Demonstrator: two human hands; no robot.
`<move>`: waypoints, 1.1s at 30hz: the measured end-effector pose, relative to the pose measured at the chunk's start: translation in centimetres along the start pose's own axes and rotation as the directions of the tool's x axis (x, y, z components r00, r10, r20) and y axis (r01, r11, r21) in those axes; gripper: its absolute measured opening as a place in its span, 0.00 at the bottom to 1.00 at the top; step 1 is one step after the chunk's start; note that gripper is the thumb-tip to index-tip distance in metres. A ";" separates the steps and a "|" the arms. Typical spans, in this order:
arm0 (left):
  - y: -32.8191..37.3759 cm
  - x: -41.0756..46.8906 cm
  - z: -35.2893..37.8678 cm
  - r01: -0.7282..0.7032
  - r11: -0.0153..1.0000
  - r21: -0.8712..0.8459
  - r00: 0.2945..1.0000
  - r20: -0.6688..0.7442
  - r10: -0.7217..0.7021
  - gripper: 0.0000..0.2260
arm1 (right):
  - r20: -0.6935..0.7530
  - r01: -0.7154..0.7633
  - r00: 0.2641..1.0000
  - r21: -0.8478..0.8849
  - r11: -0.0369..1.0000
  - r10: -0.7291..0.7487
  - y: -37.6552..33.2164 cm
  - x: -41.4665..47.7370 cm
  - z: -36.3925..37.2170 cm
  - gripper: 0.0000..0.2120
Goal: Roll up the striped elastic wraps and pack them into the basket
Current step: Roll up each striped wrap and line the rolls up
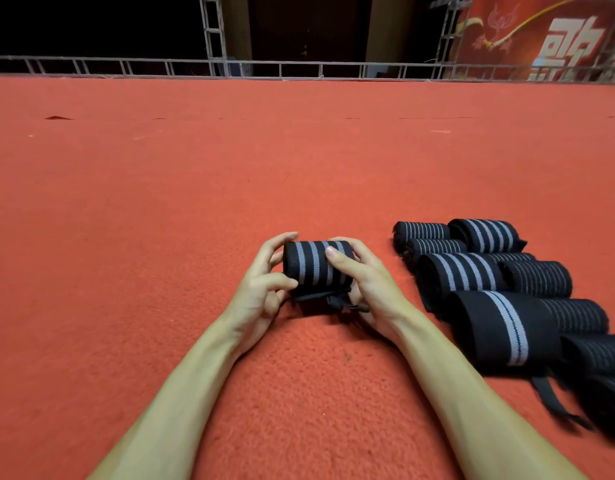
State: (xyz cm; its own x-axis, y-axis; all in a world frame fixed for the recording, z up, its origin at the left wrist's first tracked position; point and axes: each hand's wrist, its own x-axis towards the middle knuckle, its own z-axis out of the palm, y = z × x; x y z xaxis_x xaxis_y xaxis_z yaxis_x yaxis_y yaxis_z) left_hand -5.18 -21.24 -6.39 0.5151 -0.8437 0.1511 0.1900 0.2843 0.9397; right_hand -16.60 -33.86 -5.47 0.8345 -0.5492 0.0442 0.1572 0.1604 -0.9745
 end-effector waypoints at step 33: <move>0.5 -5.0 9.1 0.131 0.925 0.356 0.970 -0.238 -0.045 0.32 | 0.014 0.015 1.000 -0.997 -0.073 0.019 -12.9 -11.0 -10.8 0.19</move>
State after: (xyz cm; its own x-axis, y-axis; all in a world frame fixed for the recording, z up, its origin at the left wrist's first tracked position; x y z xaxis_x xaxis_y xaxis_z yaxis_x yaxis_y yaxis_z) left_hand -15.29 -21.09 -3.86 0.6903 -0.7229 0.0308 -0.0545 -0.0095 0.9985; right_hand -33.48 -38.78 4.19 0.8445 -0.5347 0.0286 -0.5256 -0.8379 -0.1473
